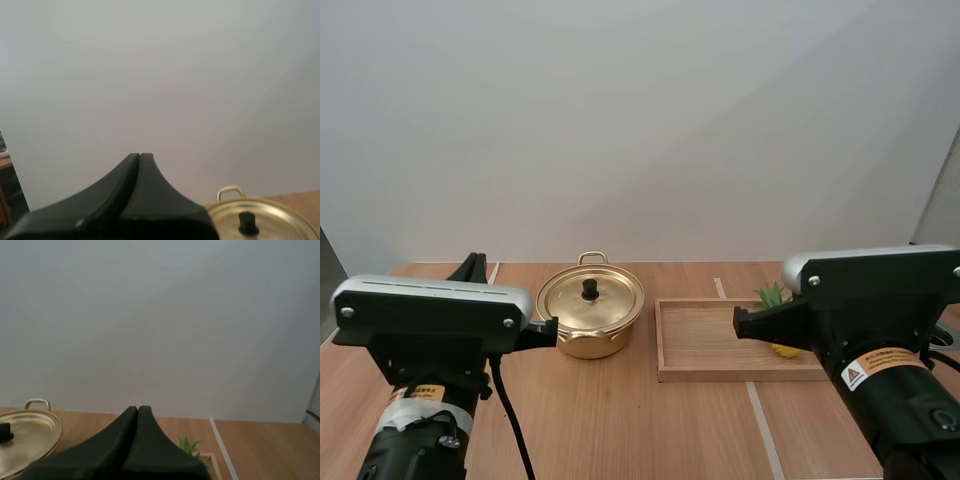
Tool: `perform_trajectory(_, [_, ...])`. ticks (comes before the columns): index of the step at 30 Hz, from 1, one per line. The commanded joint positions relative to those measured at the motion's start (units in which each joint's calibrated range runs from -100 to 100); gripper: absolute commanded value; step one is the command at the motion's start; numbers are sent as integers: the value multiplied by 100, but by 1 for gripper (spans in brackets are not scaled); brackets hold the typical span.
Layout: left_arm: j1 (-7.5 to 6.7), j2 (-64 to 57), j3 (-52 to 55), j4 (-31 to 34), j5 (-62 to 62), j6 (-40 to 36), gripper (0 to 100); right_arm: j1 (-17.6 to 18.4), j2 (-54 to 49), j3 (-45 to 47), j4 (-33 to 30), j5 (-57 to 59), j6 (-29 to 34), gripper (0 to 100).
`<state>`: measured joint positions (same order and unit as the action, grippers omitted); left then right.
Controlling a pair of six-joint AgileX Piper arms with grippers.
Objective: Open the pot, put the grape inside, and close it
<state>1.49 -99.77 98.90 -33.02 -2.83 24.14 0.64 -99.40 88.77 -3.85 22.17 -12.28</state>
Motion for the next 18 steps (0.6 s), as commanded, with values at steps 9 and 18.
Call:
perform_trajectory(9, [-3,-23,110,62,1688,21,0,3,-12,413,-78,1587,20,0])
perform_trajectory(18, [-3,-23,110,62,1793,21,0,3,-12,413,-78,1587,20,0])
